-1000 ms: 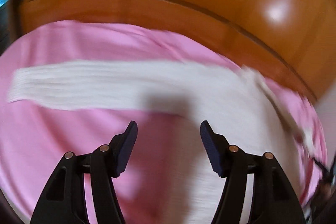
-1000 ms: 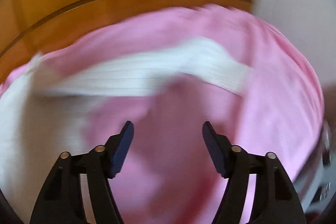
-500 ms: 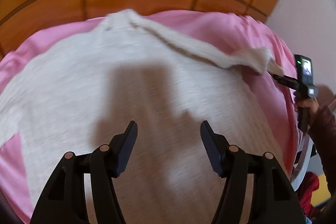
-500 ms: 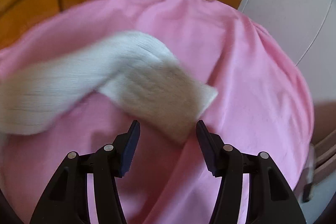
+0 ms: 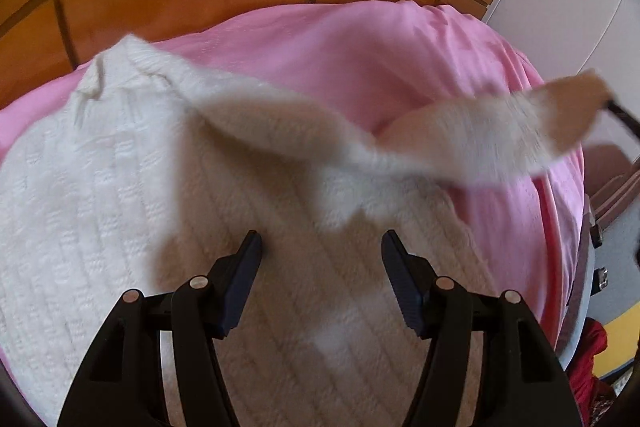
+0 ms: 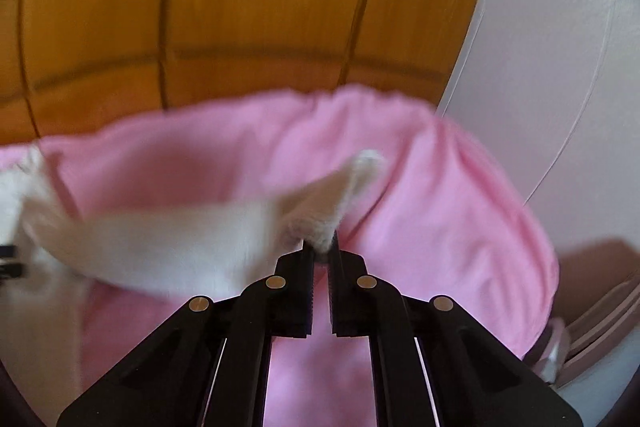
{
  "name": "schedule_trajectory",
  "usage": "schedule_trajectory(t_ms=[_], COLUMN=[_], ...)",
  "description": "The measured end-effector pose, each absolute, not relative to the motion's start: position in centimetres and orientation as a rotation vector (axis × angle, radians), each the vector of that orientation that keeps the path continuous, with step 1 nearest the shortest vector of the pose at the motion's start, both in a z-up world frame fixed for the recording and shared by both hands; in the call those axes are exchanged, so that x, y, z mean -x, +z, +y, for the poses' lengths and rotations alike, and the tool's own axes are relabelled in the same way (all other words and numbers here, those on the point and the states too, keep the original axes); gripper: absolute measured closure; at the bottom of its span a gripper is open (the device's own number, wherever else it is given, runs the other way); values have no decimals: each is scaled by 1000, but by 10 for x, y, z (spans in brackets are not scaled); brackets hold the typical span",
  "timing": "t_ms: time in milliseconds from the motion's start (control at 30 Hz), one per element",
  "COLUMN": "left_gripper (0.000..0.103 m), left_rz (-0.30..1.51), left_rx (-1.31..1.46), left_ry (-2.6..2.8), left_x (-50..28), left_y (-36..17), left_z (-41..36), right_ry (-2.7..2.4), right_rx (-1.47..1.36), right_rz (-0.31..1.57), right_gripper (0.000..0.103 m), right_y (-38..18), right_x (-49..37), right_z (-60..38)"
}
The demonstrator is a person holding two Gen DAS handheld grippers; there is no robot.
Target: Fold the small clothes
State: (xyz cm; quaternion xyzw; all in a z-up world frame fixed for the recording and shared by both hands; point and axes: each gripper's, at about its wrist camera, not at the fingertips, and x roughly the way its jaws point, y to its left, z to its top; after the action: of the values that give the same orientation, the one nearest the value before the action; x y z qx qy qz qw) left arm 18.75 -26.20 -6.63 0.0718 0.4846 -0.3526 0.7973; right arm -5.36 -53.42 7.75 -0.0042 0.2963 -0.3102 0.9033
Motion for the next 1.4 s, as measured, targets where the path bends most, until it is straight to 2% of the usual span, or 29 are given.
schedule_trajectory(t_ms=[200, 367, 533, 667, 900, 1067, 1233, 1333, 1367, 1400], left_gripper=[41, 41, 39, 39, 40, 40, 39, 29, 29, 29], left_rz=[1019, 1019, 997, 1042, 1060, 981, 945, 897, 878, 870], left_rx=[-158, -90, 45, 20, -134, -93, 31, 43, 23, 3], left_ry=[-772, -790, -849, -870, -938, -889, -738, -660, -633, -608], left_x=[-204, -222, -215, -200, -195, -241, -289, -288, -285, -285], left_y=[-60, -53, -39, -59, -75, -56, -31, -22, -21, -21], left_z=[-283, -295, -266, -236, -268, -316, -345, -327, -319, -313], right_ry=[-655, -698, -767, -788, -793, -806, -854, -889, -927, -971], right_rx=[-41, -184, -254, -272, -305, -295, -378, -515, -500, -491], right_rz=[510, 497, 527, 568, 595, 602, 709, 725, 715, 699], right_gripper=[99, 99, 99, 99, 99, 99, 99, 99, 99, 94], right_y=[133, 138, 128, 110, 98, 103, 73, 49, 45, 41], right_x=[97, 116, 128, 133, 144, 140, 89, 61, 53, 46], right_z=[-524, -550, -574, -580, -579, -587, -658, -711, -721, -731])
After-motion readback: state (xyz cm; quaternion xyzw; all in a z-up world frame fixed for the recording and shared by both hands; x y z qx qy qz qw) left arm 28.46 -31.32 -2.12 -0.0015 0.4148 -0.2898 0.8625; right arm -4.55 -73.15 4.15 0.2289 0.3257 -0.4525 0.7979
